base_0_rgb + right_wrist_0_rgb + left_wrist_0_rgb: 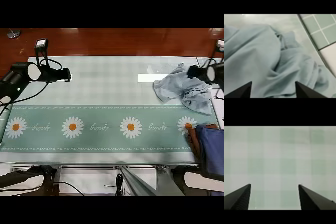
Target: Fold the shirts.
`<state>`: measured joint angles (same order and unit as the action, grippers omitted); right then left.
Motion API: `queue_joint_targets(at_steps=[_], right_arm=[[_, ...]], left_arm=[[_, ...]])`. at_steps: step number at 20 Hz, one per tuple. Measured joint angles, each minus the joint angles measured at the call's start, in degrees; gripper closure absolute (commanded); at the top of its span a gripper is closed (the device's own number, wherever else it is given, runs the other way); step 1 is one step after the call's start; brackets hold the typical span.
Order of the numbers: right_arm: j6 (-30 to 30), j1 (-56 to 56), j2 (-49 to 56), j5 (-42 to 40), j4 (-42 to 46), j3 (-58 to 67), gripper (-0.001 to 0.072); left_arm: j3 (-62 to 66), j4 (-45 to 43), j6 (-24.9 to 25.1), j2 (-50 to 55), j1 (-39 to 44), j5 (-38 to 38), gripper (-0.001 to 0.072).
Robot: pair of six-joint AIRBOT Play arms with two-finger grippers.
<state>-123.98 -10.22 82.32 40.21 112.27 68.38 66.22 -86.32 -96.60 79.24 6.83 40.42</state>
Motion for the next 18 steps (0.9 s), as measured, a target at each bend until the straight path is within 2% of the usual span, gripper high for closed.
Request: queue_joint_targets(at_steps=[4,5,7,10,13,18], right_arm=[[2.4,-7.4,5.5,-0.4,-10.0,0.2,0.0097],[3.5,-8.2,6.8,0.1,-12.2,0.3,0.0198],[7.2,-9.2,8.7,0.9,-17.3,0.3,0.0682],[16.7,-9.9,9.1,3.0,-28.1,2.1,0.0687],[26.3,-10.0,5.6,5.3,-39.3,9.1,0.0687],[33.8,-7.8,-6.2,8.0,-46.6,24.6,0.0687]], left_arm=[[0.0,-0.1,0.0,1.4,-1.4,1.8,0.0005],[0.0,-0.2,0.0,1.8,-1.5,2.5,0.0005],[0.0,-0.2,0.0,2.3,-1.7,3.8,0.0006],[0.8,-0.2,0.1,2.6,-2.1,7.9,0.0005],[3.4,-0.3,2.9,1.9,-3.8,15.5,0.0005],[2.6,2.6,6.2,-8.0,-6.2,24.7,0.0006]])
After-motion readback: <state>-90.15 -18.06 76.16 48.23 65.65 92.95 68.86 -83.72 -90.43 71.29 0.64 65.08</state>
